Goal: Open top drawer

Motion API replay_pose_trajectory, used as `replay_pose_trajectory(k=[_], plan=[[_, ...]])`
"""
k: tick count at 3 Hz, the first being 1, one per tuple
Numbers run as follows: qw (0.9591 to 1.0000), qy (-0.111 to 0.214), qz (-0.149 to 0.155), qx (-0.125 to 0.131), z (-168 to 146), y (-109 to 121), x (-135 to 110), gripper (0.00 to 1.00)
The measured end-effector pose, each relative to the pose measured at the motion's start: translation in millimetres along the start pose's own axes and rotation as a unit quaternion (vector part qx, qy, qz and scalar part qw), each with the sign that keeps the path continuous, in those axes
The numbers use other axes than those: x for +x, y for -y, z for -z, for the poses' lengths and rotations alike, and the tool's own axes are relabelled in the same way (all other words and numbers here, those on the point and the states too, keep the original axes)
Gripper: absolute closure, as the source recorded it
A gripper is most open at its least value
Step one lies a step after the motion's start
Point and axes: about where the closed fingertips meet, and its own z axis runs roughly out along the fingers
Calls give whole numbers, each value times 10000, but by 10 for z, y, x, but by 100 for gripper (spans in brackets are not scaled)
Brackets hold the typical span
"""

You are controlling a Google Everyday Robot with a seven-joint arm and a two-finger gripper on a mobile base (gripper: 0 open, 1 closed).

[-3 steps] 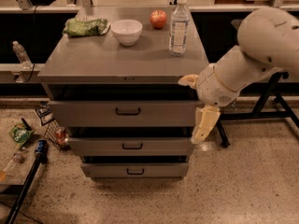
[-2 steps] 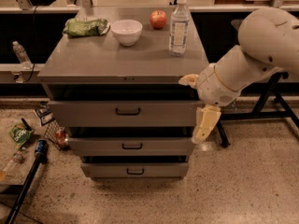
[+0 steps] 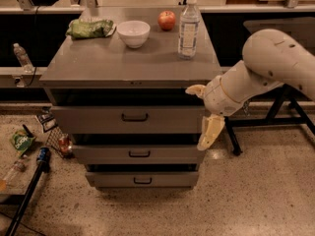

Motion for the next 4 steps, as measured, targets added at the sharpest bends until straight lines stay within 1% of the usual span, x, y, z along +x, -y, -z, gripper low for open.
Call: replay_pose_trajectory(k=[1,2,3,4], plan=[[9998,175,43,-36,-312,165,145,0],[9995,288,127,-96,-527,305,222,0],[9990,391,146,-144,-689,401,294,0],[9982,540,134,-220,-893,536,417,0]])
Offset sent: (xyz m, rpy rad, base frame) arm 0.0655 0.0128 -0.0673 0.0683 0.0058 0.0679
